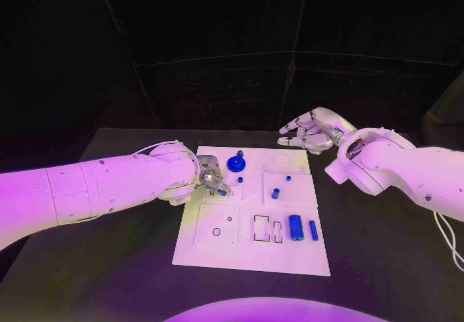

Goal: Assemble the parts on the task board

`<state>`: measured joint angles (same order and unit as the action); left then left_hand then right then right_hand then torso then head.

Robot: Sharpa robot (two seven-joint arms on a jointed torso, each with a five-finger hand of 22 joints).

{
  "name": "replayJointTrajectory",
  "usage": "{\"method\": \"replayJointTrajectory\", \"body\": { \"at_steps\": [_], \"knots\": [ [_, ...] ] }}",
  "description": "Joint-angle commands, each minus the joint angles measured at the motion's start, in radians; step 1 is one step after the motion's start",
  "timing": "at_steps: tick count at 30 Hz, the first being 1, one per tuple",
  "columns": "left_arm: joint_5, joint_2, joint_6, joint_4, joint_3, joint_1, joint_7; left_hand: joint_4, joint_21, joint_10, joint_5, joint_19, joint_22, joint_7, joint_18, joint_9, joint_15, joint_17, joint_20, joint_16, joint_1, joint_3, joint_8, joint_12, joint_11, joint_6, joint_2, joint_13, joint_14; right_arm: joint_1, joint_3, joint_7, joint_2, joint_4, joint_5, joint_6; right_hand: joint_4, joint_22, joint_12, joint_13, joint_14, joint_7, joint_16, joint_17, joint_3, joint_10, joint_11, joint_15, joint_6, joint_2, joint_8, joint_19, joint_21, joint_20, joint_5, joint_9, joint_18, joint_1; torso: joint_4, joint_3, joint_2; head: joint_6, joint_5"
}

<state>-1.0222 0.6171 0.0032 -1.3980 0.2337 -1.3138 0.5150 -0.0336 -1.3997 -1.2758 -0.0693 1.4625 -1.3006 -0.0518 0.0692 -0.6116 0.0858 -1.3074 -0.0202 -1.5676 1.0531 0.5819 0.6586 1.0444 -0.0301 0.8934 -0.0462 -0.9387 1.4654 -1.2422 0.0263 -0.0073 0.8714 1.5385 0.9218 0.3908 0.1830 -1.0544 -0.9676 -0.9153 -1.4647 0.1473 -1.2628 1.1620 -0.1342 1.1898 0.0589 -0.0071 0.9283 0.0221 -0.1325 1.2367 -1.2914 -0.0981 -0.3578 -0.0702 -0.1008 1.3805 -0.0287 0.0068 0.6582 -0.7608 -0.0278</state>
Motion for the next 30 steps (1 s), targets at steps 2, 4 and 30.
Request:
{"method": "replayJointTrajectory", "body": {
  "at_steps": [2, 4, 30],
  "knots": [
    [-0.003, -0.002, 0.023, -0.002, 0.001, 0.001, 0.0, 0.153, 0.002, -0.007, -0.005, -0.001, 0.001, 0.009, -0.011, 0.001, 0.005, -0.263, 0.0, -0.003, -0.005, 0.159, 0.005, 0.009, 0.0, 0.001, 0.004, -0.005, 0.105, -0.002, -0.001, 0.006, -0.002, 0.0, 0.009, -0.009, 0.002, 0.002, -0.004, 0.001, -0.021, 0.0, 0.006, -0.001, -0.008, 0.003, 0.001, -0.008, -0.005, -0.004, -0.005, -0.001, 0.004, 0.002, -0.006, 0.001, -0.008, 0.007, 0.0002, -0.0002, 0.0, -0.001, 0.001],
    [-0.003, -0.002, 0.025, -0.003, 0.001, 0.001, 0.0, 0.152, 0.002, -0.009, -0.006, 0.0, 0.0, 0.01, -0.011, 0.0, 0.005, -0.263, 0.0, -0.003, -0.011, 0.158, 0.006, 0.011, -0.001, 0.002, -0.001, -0.007, 0.105, -0.002, -0.001, 0.005, -0.003, -0.001, 0.009, -0.009, 0.002, 0.002, -0.004, 0.001, -0.021, 0.0, 0.006, -0.001, -0.008, 0.003, 0.001, -0.008, -0.005, -0.004, -0.005, -0.001, 0.004, 0.002, -0.007, 0.001, -0.008, 0.007, -0.0001, -0.0001, 0.0, -0.003, 0.001],
    [0.015, -0.006, 0.012, 0.006, 0.001, 0.001, -0.004, 0.038, 0.004, -0.018, -0.045, 0.003, -0.006, 0.021, -0.012, 0.018, 0.011, -0.263, 0.006, -0.003, -0.172, 0.052, 0.01, 0.032, -0.008, 0.034, -0.035, -0.019, 0.105, -0.002, -0.001, 0.005, -0.005, -0.005, 0.009, -0.008, 0.003, 0.004, 0.0, 0.006, -0.021, 0.0, 0.008, -0.003, -0.01, 0.0, 0.001, -0.008, -0.005, -0.004, -0.005, -0.002, 0.005, 0.002, -0.007, 0.001, -0.009, 0.007, 0.0003, -0.0005, 0.0, -0.006, 0.001]
  ]
}}
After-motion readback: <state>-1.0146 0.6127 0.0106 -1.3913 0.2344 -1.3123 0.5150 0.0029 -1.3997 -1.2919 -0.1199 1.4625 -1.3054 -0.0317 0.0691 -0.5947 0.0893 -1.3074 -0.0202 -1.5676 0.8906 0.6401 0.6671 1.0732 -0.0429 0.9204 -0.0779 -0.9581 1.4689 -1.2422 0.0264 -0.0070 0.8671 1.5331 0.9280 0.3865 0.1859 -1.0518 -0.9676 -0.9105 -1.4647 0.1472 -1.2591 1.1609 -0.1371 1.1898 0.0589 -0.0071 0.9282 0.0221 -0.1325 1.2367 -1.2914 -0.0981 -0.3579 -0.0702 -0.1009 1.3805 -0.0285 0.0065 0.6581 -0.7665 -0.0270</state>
